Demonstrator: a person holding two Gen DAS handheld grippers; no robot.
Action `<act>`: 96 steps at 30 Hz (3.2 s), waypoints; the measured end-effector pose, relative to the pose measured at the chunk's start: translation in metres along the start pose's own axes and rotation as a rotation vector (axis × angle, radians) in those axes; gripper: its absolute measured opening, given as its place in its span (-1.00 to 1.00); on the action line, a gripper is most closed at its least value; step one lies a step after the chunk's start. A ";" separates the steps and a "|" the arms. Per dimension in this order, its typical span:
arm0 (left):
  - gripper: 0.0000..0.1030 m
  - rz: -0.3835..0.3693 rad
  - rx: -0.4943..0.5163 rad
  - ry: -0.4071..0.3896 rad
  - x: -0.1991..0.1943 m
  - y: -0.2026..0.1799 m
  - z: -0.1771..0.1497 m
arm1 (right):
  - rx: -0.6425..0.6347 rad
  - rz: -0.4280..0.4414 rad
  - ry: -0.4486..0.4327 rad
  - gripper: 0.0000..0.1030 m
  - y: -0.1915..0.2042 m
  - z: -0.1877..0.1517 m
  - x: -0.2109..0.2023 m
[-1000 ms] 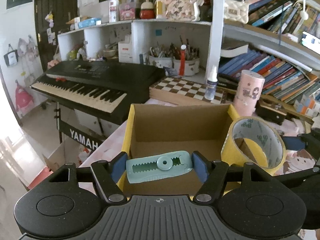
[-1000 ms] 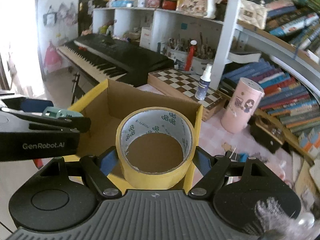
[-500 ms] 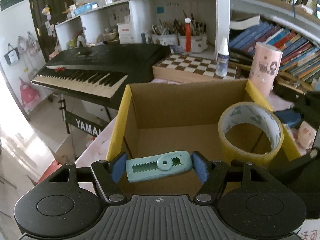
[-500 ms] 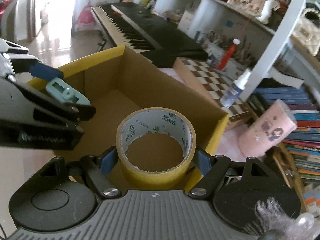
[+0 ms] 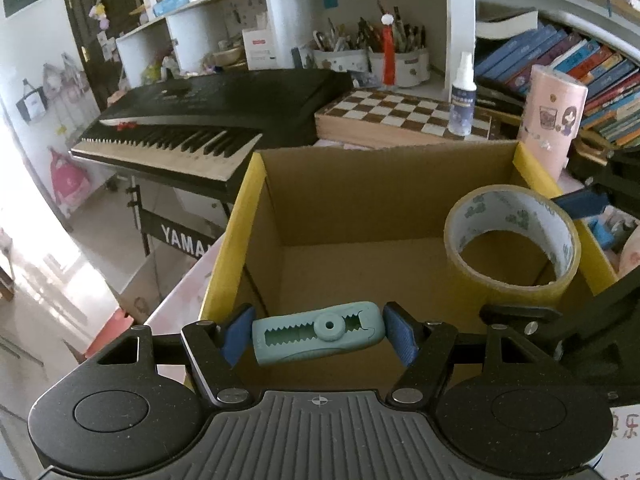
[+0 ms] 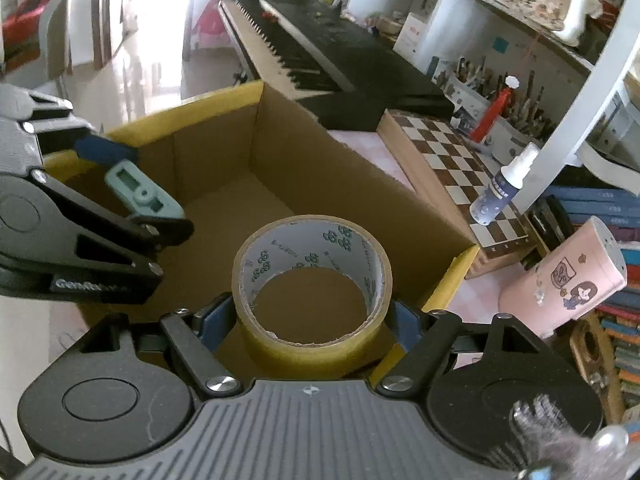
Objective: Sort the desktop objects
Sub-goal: 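Open the left tool to drop the green object in the box while the right tool releases the tape inside, then withdraw both open tools from the box back toward the pig plush and chargers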
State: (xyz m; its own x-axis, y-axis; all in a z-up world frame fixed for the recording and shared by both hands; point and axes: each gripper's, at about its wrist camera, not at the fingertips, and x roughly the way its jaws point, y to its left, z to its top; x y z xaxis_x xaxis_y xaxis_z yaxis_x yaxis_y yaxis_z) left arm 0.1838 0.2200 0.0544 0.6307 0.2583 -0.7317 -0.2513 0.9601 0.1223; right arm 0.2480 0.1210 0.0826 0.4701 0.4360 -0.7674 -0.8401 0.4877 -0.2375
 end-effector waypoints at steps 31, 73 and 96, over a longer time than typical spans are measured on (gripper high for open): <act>0.62 0.011 0.016 -0.008 -0.001 -0.016 -0.007 | -0.342 -0.010 0.039 0.61 0.003 -0.013 0.024; 0.92 -0.089 -0.029 -0.149 -0.109 0.028 -0.055 | 0.684 -0.437 -0.226 0.64 0.059 -0.107 -0.148; 0.92 -0.140 -0.022 -0.141 -0.139 0.026 -0.099 | 0.751 -0.473 -0.216 0.75 0.118 -0.139 -0.177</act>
State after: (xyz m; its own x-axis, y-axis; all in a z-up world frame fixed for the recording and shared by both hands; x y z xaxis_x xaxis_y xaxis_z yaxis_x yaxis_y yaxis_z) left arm 0.0168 0.1983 0.0926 0.7567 0.1358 -0.6395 -0.1686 0.9856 0.0098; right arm 0.0280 -0.0045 0.1077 0.8247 0.1608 -0.5423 -0.1855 0.9826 0.0093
